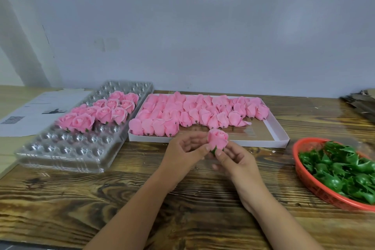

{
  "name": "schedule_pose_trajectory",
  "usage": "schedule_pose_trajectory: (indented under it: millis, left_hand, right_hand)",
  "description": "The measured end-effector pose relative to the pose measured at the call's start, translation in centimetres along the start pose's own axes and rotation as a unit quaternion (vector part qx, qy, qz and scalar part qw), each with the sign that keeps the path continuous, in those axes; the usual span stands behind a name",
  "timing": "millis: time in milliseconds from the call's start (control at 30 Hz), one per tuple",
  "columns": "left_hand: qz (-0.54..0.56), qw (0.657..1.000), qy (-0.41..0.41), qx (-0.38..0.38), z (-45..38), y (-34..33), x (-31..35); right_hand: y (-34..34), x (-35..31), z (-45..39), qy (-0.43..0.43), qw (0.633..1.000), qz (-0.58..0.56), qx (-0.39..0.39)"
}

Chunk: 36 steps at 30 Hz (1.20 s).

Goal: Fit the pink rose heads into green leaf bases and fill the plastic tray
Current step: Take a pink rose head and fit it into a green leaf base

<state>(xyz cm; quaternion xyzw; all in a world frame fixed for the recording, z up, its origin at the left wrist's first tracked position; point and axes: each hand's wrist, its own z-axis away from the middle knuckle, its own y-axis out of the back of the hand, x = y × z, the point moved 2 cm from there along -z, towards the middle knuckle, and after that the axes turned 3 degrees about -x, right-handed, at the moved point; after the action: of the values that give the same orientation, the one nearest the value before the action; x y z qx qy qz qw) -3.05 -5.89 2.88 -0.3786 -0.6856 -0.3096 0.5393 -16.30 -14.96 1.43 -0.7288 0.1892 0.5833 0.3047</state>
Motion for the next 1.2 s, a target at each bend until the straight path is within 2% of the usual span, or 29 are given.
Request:
schedule_pose_trajectory:
  millis: [233, 467, 700, 967, 1200]
  left_hand:
    - [0.000, 1.000, 0.003, -0.004, 0.3, -0.1, 0.1]
    - [-0.006, 1.000, 0.001, -0.031, 0.4, -0.2, 0.6]
    - [0.041, 0.998, -0.034, 0.016, 0.3, -0.2, 0.8]
    - [-0.078, 0.994, -0.068, -0.032, 0.5, -0.7, 0.2]
    - [-0.137, 0.986, -0.063, -0.072, 0.6, -0.9, -0.1]
  right_hand:
    - [-0.6, -0.2, 0.3, 0.036, 0.997, 0.065, -0.029]
    - [-0.6, -0.4, 0.1, 0.080, 0.993, 0.089, -0.010]
    - [-1.1, 0.4, 0.3, 0.077, 0.983, 0.166, -0.021]
    - [-1.4, 0.9, 0.6, 0.064, 0.964, 0.257, -0.007]
    - [-1.1, 0.5, 0.7, 0.093, 0.960, 0.263, 0.004]
